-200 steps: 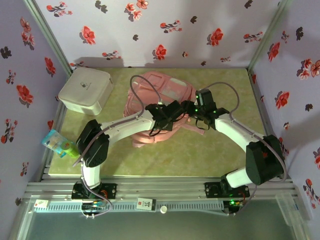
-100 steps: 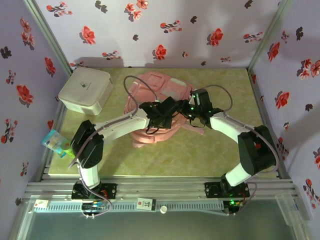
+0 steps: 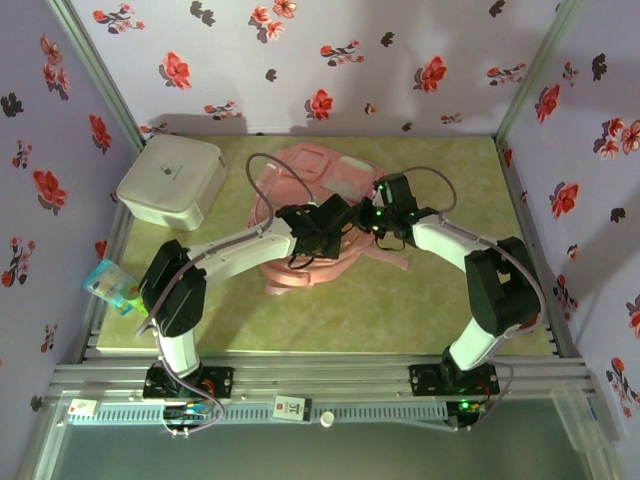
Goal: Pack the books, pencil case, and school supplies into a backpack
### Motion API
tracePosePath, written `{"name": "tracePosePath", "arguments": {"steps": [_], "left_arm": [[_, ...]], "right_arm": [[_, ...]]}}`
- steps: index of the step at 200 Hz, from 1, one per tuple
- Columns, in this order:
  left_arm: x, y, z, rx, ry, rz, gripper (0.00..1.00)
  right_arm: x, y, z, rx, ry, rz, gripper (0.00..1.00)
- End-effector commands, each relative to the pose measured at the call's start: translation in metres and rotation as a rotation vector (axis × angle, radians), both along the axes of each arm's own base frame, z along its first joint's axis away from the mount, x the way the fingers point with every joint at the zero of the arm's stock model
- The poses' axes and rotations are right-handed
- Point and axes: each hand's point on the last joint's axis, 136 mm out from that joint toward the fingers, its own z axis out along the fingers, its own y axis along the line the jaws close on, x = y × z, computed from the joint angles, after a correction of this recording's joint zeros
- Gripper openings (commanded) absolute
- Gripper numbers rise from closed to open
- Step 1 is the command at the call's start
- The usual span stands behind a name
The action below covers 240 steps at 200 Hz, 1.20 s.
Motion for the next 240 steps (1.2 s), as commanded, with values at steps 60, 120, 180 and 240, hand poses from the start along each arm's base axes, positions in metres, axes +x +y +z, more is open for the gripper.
{"name": "tracePosePath", "arguments": {"steps": [60, 120, 180, 240], "left_arm": [[0.021, 0.079, 0.009, 0.081, 0.0, -0.07, 0.0], [0.009, -0.01, 0.045, -0.226, -0.058, -0.332, 0.0], [0.002, -0.074, 0.056, -0.366, -0.053, -0.428, 0.0], [-0.002, -0.082, 0.04, -0.322, -0.011, -0.455, 0.0]], "right_arm": [[0.038, -0.061, 0.006, -0.31, -0.102, -0.113, 0.0], [0.024, -0.068, 0.038, -0.22, -0.121, -0.154, 0.41], [-0.02, -0.101, 0.038, -0.144, -0.03, -0.327, 0.57], [-0.025, -0.087, 0.032, 0.027, 0.021, -0.358, 0.51]]}}
